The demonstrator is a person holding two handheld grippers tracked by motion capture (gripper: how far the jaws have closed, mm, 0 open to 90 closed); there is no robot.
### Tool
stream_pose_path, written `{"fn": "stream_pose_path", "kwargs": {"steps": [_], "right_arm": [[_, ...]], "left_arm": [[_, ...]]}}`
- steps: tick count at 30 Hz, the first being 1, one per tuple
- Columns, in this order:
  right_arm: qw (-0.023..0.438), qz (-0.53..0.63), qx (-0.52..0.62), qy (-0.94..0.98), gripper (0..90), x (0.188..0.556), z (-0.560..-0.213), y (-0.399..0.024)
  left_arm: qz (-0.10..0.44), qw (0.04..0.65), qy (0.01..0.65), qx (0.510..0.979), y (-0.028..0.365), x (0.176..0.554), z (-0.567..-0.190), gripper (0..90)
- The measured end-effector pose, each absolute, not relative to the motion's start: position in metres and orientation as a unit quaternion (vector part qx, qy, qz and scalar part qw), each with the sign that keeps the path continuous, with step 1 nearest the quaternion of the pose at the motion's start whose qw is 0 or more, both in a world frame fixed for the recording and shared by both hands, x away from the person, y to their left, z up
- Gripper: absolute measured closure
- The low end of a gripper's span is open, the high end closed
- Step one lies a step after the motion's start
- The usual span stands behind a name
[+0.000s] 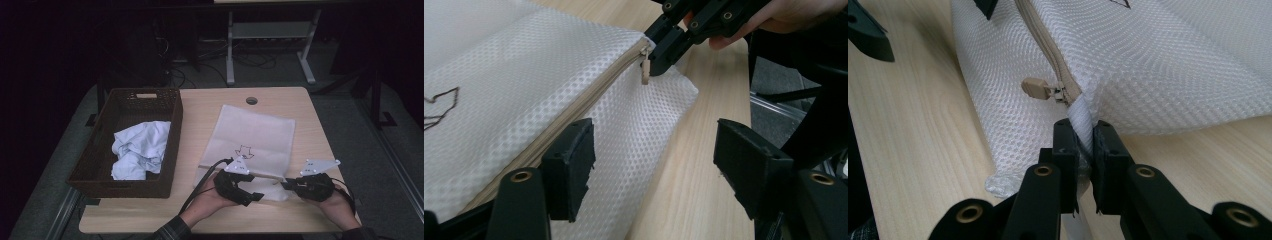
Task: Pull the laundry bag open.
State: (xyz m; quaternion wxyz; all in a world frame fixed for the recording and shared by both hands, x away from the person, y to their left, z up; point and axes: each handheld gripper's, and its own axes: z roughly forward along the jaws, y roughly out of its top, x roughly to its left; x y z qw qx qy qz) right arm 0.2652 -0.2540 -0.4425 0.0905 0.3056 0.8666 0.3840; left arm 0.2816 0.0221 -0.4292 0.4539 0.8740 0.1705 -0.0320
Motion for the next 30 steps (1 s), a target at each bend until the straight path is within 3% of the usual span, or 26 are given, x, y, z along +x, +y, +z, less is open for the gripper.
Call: {"fn": "stream_pose_path", "kwargs": {"steps": [30], "right_arm": [[0.091, 0.397, 0.299, 0.863, 81.3, 0.262, -0.441, -0.255]], "left_arm": [[-0.028, 0.442, 0.152, 0.884, -0.026, 0.288, -0.435, 62.9]]}}
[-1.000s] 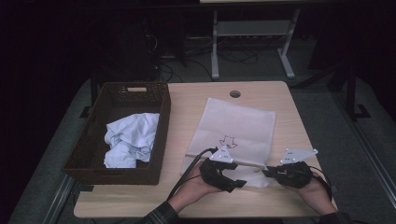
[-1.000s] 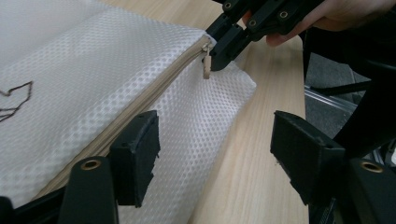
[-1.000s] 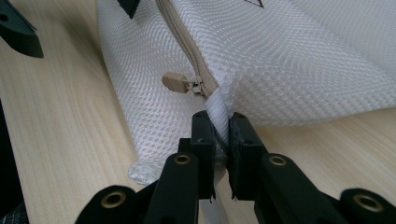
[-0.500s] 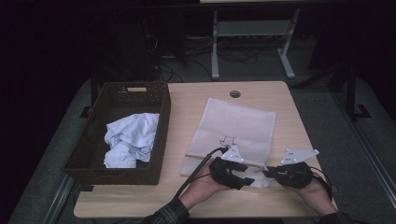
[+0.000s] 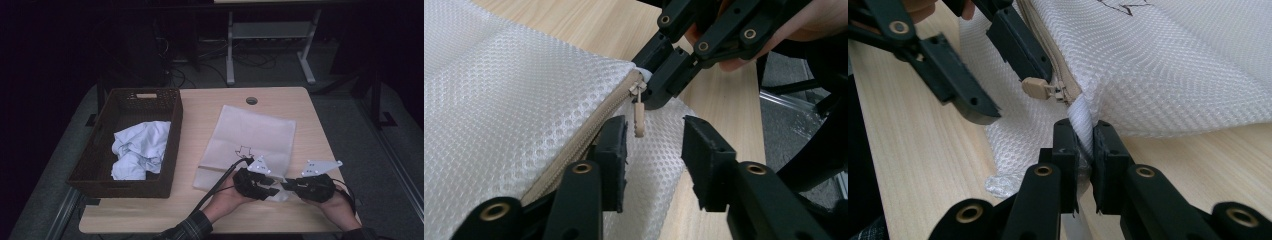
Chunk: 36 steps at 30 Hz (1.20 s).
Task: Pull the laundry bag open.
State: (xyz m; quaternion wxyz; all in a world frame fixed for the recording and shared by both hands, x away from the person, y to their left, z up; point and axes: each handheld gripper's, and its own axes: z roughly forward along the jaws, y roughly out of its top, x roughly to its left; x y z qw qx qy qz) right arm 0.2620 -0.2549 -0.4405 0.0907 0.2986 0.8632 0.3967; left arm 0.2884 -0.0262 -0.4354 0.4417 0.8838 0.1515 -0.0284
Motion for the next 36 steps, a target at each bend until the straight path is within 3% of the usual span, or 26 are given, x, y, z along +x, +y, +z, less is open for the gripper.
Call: {"fn": "stream_pose_path", "kwargs": {"steps": [21, 36], "right_arm": [[0.094, 0.4, 0.3, 0.861, 81.3, 0.2612, -0.4394, -0.2565], [0.095, 0.394, 0.302, 0.863, 81.6, 0.2604, -0.4397, -0.2553]], "left_arm": [[-0.032, 0.469, 0.181, 0.864, -0.0304, 0.293, -0.4385, 85.1], [-0.002, 0.46, 0.191, 0.867, -0.0331, 0.2872, -0.4389, 87.0]]}}
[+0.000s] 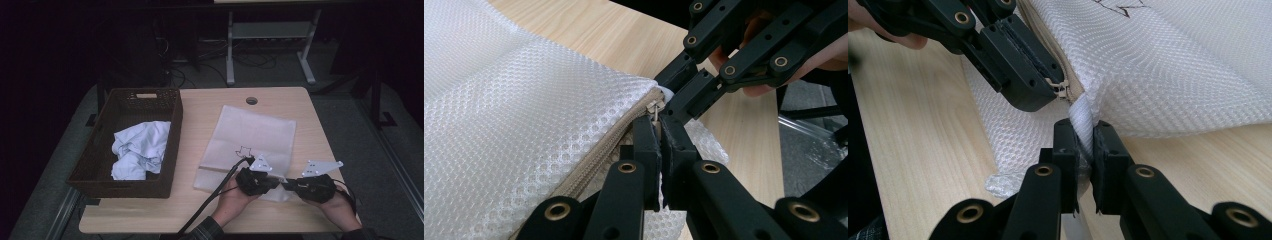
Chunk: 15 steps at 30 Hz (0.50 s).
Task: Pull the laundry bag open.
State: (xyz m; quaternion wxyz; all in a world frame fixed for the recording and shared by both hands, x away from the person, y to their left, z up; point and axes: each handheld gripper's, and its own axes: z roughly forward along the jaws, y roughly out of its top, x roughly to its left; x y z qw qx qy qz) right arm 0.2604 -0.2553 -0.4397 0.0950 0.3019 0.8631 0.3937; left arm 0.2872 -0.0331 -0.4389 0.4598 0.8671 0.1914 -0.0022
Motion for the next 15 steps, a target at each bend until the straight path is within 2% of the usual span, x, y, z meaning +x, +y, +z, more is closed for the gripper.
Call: {"fn": "stream_pose_path", "kwargs": {"steps": [5, 15], "right_arm": [[0.096, 0.39, 0.301, 0.865, 82.1, 0.2597, -0.4393, -0.2537], [0.094, 0.392, 0.306, 0.862, 82.8, 0.2593, -0.4386, -0.2552]], "left_arm": [[0.016, 0.452, 0.194, 0.87, -0.0344, 0.2842, -0.4384, 87.2], [0.01, 0.453, 0.205, 0.867, -0.0327, 0.2857, -0.439, 87.4]]}}
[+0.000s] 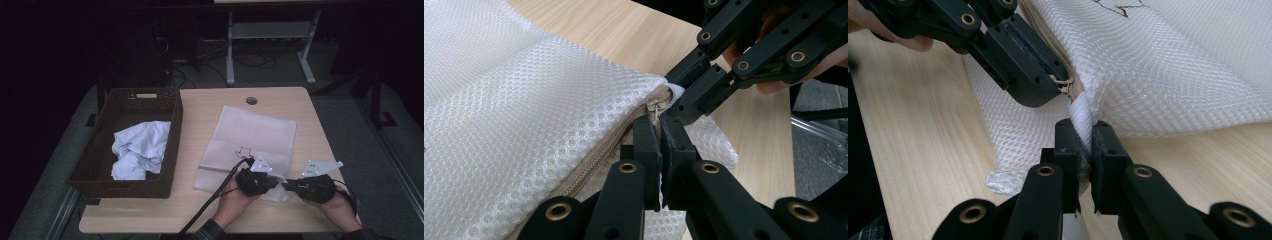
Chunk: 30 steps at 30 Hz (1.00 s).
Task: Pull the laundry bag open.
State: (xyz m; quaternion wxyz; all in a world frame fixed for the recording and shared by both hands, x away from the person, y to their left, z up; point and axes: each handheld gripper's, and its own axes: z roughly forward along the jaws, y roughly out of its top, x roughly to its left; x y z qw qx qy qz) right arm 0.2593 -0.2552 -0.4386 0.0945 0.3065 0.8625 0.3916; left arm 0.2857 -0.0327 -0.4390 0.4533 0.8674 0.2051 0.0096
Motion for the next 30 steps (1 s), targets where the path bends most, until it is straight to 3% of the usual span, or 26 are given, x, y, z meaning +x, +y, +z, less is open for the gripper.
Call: {"fn": "stream_pose_path", "kwargs": {"steps": [5, 7, 10, 30], "right_arm": [[0.093, 0.391, 0.309, 0.862, 83.1, 0.259, -0.438, -0.256], [0.096, 0.388, 0.314, 0.861, 83.4, 0.259, -0.438, -0.256], [0.091, 0.397, 0.323, 0.854, 83.3, 0.259, -0.438, -0.264], [0.1, 0.385, 0.313, 0.863, 83.3, 0.257, -0.438, -0.259]], "left_arm": [[0.007, 0.452, 0.207, 0.867, -0.032, 0.286, -0.439, 87.5], [0.038, 0.436, 0.211, 0.874, -0.031, 0.286, -0.438, 87.6], [0.004, 0.457, 0.221, 0.862, -0.021, 0.291, -0.439, 87.6], [0.026, 0.435, 0.217, 0.873, -0.017, 0.29, -0.439, 87.5]]}}
